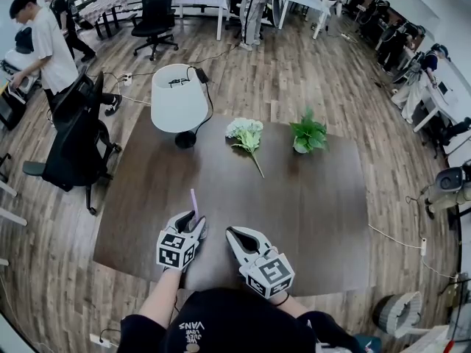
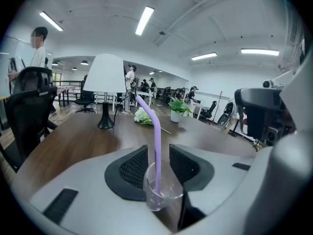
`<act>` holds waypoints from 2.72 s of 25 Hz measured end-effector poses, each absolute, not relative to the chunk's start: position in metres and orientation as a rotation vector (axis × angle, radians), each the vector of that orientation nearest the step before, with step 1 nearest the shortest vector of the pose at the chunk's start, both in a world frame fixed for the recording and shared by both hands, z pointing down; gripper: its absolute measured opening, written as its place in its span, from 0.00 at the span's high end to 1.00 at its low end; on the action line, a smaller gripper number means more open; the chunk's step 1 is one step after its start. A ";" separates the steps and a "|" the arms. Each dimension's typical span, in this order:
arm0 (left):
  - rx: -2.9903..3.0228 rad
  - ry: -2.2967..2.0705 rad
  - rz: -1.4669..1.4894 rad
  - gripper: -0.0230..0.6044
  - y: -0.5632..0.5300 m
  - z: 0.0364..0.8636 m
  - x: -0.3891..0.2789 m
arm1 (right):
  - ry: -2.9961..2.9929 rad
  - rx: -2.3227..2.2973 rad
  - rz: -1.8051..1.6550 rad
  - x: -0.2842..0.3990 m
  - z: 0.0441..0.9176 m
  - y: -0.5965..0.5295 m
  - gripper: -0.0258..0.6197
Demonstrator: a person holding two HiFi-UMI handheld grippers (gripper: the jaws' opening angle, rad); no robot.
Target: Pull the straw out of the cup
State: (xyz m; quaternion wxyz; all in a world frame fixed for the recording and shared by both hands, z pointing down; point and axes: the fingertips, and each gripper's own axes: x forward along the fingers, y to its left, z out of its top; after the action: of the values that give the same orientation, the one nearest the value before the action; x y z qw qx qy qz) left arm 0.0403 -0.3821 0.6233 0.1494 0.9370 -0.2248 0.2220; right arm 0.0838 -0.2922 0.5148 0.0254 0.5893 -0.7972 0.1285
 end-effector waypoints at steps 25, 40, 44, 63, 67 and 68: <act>2.661 -0.670 0.603 0.90 -0.383 0.625 0.036 | -2.461 1.828 0.395 0.084 0.516 -0.290 0.93; 2.687 -0.701 0.502 0.91 -0.389 0.597 0.027 | -2.473 1.813 0.386 0.080 0.512 -0.289 0.93; 2.709 -0.712 0.453 0.91 -0.389 0.579 0.025 | -2.485 1.795 0.384 0.077 0.514 -0.287 0.93; 2.783 -0.816 0.134 0.91 -0.375 0.483 -0.014 | -2.539 1.729 0.371 0.056 0.507 -0.282 0.93; 2.781 -0.846 0.069 0.91 -0.370 0.472 -0.025 | -2.542 1.727 0.374 0.055 0.508 -0.282 0.93; 2.784 -0.855 0.064 0.91 -0.369 0.470 -0.028 | -2.544 1.724 0.374 0.055 0.509 -0.283 0.93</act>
State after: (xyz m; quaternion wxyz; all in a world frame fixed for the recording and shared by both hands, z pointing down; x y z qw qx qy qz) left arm -0.0277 -0.3688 0.4702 0.1142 0.9495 -0.2915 0.0218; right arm 0.0548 -0.2829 0.5087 0.0228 0.5566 -0.8216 0.1207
